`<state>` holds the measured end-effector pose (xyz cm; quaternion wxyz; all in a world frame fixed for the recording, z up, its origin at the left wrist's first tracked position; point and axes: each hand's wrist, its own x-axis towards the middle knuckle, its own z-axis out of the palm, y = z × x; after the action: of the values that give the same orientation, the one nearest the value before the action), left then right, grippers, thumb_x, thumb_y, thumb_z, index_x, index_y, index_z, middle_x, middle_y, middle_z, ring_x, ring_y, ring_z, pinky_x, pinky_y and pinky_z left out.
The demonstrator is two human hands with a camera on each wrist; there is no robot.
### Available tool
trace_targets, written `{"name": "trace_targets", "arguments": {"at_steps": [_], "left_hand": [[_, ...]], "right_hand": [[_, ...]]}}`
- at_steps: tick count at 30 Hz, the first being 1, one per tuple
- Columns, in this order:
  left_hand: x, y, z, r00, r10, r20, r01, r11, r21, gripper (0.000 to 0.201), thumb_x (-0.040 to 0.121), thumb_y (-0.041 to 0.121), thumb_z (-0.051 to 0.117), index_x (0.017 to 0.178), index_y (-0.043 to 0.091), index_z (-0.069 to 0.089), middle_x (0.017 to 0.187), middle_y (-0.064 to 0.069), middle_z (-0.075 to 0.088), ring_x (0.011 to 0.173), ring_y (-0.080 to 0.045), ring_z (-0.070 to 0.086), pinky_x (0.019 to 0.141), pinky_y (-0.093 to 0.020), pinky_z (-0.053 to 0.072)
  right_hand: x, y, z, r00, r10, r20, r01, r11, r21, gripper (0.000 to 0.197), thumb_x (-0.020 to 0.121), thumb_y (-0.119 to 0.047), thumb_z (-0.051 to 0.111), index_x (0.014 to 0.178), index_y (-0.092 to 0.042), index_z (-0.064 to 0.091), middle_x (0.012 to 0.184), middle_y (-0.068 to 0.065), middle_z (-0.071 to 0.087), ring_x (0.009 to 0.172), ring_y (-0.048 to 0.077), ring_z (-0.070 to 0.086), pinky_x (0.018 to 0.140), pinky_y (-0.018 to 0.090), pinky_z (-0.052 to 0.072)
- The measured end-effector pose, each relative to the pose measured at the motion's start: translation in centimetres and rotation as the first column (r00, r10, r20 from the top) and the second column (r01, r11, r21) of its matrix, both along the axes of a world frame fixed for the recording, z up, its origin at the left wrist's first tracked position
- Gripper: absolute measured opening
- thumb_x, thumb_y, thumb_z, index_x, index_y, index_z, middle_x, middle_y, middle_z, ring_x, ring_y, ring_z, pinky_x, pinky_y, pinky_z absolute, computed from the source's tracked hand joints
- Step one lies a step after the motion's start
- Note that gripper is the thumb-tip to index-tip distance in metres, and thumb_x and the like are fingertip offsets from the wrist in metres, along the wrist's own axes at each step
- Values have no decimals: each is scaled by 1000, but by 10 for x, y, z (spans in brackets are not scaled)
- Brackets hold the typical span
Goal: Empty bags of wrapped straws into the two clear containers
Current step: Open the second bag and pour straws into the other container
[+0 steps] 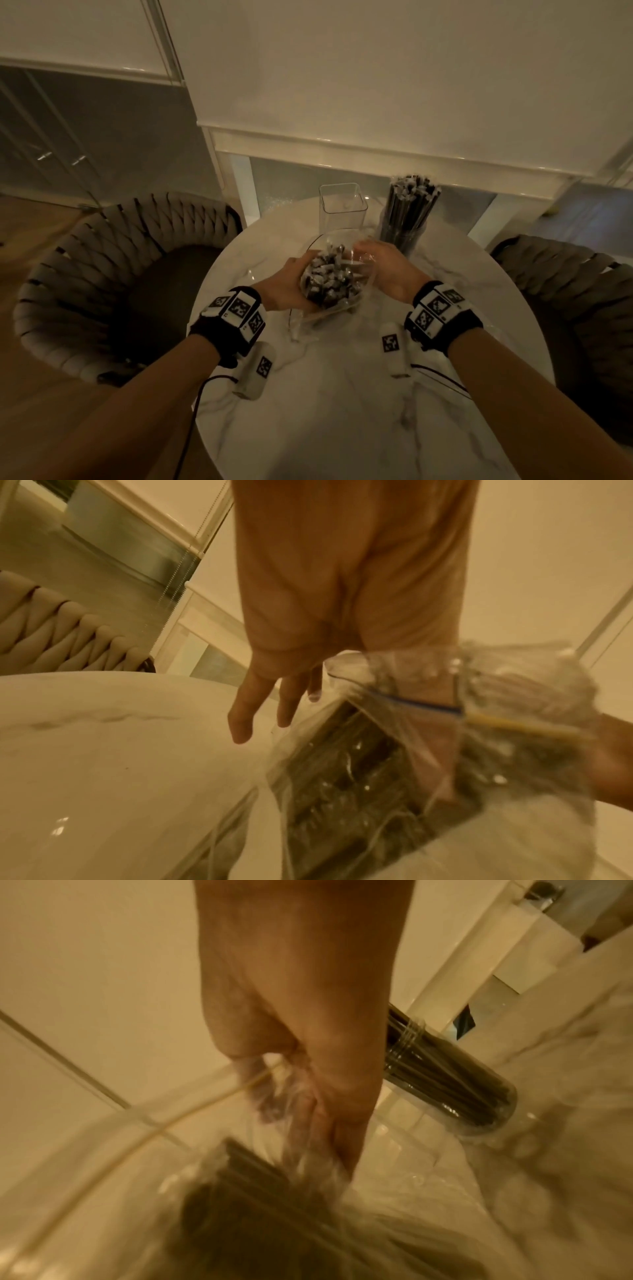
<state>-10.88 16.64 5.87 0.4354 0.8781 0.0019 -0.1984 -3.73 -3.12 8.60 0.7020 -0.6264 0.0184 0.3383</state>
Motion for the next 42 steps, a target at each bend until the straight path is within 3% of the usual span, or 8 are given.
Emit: {"name": "trace_targets", "arguments": {"at_steps": [5, 13, 18, 25, 29, 34, 38, 42], "left_hand": [[-7, 1, 0, 997, 71, -30, -73, 995, -61, 90, 58, 31, 85, 135, 24, 38, 130, -1, 44, 120, -15, 41, 102, -23, 34], [34, 13, 12, 924, 381, -25, -359, 845, -398, 58, 55, 43, 81, 109, 29, 64, 110, -1, 70, 100, -15, 65, 98, -42, 50], [65, 4, 46, 956, 288, -59, -270, 780, -564, 66, 76, 57, 63, 129, 18, 50, 124, -9, 63, 106, -24, 66, 90, -46, 53], [92, 13, 66, 906, 417, -76, -322, 560, -764, 44, 97, 51, 27, 137, 33, 29, 108, -12, 64, 65, -22, 71, 57, -32, 56], [89, 19, 60, 871, 299, 389, -85, 873, -480, 69, 91, -9, 45, 138, 37, 25, 124, -6, 49, 89, -17, 67, 71, -26, 55], [104, 12, 58, 725, -44, 688, -167, 957, 237, 124, 57, 34, 87, 148, 26, 3, 131, -19, 25, 106, -15, 29, 97, -30, 42], [130, 8, 77, 679, -2, 734, -157, 976, 148, 88, 64, 47, 70, 138, 32, 24, 136, -14, 25, 118, -36, 36, 100, -42, 43], [158, 17, 90, 754, 47, 655, 19, 995, -94, 60, 60, 51, 72, 115, 42, 50, 126, -19, 49, 114, -35, 50, 95, -44, 48]], "right_hand": [[0, 7, -14, 981, -156, -112, 156, 988, -17, 22, 98, -18, 44, 105, 1, 54, 96, 23, 71, 74, 25, 73, 55, 29, 58], [9, -30, -23, 994, 110, -10, -110, 994, 7, 85, 57, -73, 68, 133, -41, 45, 142, -6, 48, 126, 21, 46, 98, 42, 37], [-4, -9, -17, 940, 217, 263, -214, 976, -41, 93, 57, -37, 83, 136, -35, 34, 128, -12, 59, 118, 7, 58, 89, 22, 52], [27, -1, 13, 954, -99, 282, 85, 994, 62, 56, 68, -20, 75, 119, -16, 53, 107, 5, 71, 102, 25, 68, 87, 37, 56], [47, -4, 42, 949, -131, 288, 109, 990, 91, 77, 70, -30, 77, 136, -23, 39, 120, 7, 63, 101, 24, 68, 76, 32, 59], [72, -5, 73, 939, -37, 342, 16, 998, 62, 75, 89, -25, 56, 147, -32, 8, 110, -12, 48, 71, -6, 68, 57, 19, 57], [86, 1, 96, 916, 141, 376, -86, 983, -159, 10, 94, -22, 50, 98, -26, 58, 84, -13, 67, 65, -11, 64, 59, 9, 52], [114, -2, 113, 947, 164, 278, -164, 986, -22, 40, 98, -24, 30, 91, -22, 69, 74, 1, 74, 69, 18, 67, 63, 32, 56]]}}
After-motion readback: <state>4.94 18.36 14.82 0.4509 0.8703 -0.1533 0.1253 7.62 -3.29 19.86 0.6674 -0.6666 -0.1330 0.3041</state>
